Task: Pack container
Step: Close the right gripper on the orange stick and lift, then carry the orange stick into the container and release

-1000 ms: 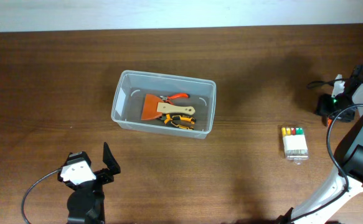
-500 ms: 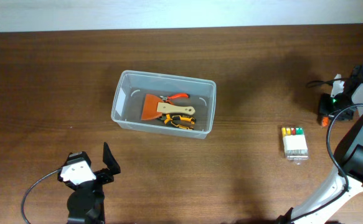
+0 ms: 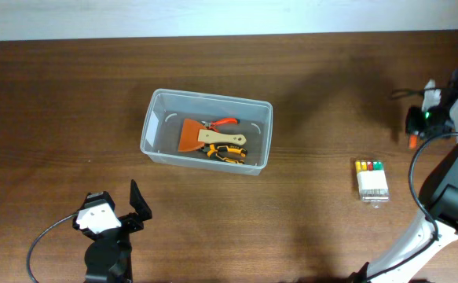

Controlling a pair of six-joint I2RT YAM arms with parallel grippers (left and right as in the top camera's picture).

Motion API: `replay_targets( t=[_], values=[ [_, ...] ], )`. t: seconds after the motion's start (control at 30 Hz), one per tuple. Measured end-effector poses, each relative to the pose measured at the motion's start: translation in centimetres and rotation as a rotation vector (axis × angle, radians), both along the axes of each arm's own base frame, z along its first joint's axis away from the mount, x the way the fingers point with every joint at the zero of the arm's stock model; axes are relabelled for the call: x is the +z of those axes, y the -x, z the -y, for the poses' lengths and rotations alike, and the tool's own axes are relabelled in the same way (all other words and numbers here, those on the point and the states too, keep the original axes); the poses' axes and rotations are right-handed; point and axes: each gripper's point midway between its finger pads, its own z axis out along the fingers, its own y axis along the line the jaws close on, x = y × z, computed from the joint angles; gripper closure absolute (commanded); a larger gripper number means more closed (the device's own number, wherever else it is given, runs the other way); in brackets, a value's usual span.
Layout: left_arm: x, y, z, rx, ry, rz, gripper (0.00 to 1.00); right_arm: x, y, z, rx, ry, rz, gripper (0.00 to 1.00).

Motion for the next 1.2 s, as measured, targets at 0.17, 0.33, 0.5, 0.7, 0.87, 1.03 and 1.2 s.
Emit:
replay_targets(
  t=[0.17, 0.33, 0.5, 0.7, 0.87, 1.03, 1.2],
  values=[
    [0.0, 0.0, 0.0, 0.000, 0.000, 0.000, 0.01, 7.5, -4.7, -3.6, 0.133, 0.018, 0.110, 0.94],
    [0.0, 0.0, 0.0, 0.000, 0.000, 0.000, 0.01, 14.6, -8.0, -12.3, 0.350, 0.036, 0.210, 0.94],
    [0.0, 0.0, 0.0, 0.000, 0.000, 0.000, 0.01, 19.1, -7.6, -24.8, 0.682, 0.038, 0.258, 0.96],
    [0.0, 0.0, 0.0, 0.000, 0.000, 0.000, 0.01, 19.5, -3.2, -38.8, 1.031, 0.000, 0.232, 0.96],
    [0.0, 0.0, 0.0, 0.000, 0.000, 0.000, 0.01, 19.3, 1.3, -47.0, 1.299, -0.002, 0.228, 0.96],
    [0.0, 0.0, 0.0, 0.000, 0.000, 0.000, 0.01, 19.1, 4.6, -51.5, 1.493, 0.009, 0.239, 0.96],
    [0.0, 0.0, 0.0, 0.000, 0.000, 0.000, 0.01, 17.4, 4.6, -52.3, 1.535, 0.015, 0.225, 0.96]
  ],
)
